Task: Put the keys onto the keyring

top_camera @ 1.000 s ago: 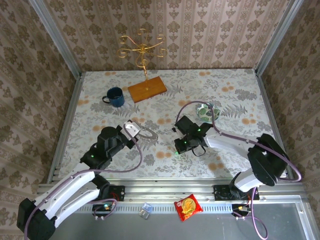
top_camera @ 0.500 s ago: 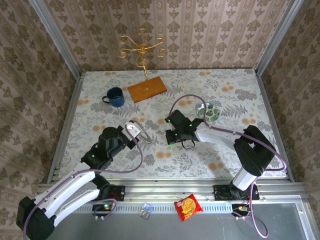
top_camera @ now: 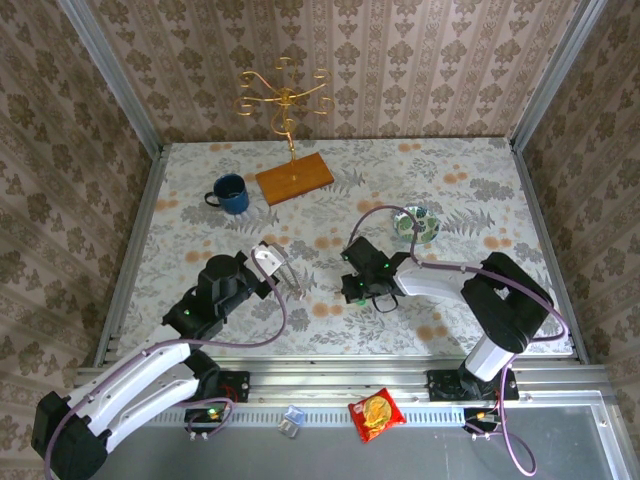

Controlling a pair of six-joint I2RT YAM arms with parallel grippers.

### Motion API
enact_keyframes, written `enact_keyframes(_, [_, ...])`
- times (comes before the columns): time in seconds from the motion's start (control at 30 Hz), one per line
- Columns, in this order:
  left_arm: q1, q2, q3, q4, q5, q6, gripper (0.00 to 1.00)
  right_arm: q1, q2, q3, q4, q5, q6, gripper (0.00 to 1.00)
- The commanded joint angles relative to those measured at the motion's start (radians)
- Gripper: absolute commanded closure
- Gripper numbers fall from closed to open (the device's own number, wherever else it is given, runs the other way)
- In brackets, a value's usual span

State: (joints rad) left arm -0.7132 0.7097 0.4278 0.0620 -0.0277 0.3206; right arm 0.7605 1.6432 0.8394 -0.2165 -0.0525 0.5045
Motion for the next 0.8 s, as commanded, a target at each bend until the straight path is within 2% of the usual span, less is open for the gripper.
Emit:
enact_keyframes(0.0, [-0.007,-0.003,0.035,0.07,-0.016,0.024,1.0,0.008,-0.044,-0.021,-0.031,0.01,0.0,0.96])
enact_keyframes(0.23, [-0.008,0.007,0.041,0.071,-0.015,0.031,1.0,0.006,-0.037,0.025,-0.137,0.001,-0.028,0.83])
enact_keyframes(0.53, [-0.012,0.004,0.043,0.059,-0.013,0.037,1.0,-0.018,0.026,0.231,-0.463,-0.041,-0.143,0.67])
enact_keyframes(0.77, [-0.014,-0.007,0.034,0.048,-0.009,0.04,1.0,-0.02,0.114,0.356,-0.581,-0.071,-0.187,0.65])
